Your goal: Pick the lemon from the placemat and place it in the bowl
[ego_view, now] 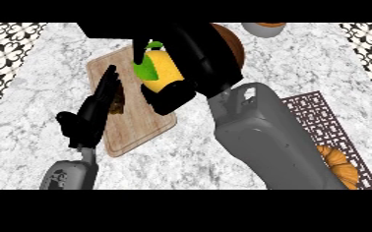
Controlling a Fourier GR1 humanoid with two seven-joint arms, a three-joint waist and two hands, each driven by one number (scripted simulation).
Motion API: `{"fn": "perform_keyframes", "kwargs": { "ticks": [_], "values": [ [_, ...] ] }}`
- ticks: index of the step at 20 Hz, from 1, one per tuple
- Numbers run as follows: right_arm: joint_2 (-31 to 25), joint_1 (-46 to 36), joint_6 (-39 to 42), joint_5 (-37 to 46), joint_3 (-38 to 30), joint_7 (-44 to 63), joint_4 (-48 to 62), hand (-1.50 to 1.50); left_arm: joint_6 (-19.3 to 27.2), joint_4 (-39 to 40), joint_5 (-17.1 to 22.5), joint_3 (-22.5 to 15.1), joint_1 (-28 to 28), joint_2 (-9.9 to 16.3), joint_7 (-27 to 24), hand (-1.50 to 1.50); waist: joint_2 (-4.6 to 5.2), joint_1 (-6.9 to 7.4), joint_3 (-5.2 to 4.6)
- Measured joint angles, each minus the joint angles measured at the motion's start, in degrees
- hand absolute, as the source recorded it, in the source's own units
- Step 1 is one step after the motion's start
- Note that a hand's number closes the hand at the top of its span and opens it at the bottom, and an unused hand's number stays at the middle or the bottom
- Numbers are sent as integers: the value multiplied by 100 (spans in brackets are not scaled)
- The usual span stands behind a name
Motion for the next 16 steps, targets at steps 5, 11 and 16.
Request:
{"fn": "perform_keyframes", "kwargs": {
  "ticks": [5,11,16],
  "values": [
    [-192,-322,-328,537,-169,-858,1370,150,-52,-126,14,-19,33,20,82,0,18,47,1],
    [-170,-656,-890,873,-569,-1814,3008,150,15,-69,-62,-53,-54,-70,125,0,25,45,2],
    [-165,-931,-1470,1063,-901,-2646,4492,150,19,-44,-101,-78,-127,-105,113,0,49,100,2]
  ]
}}
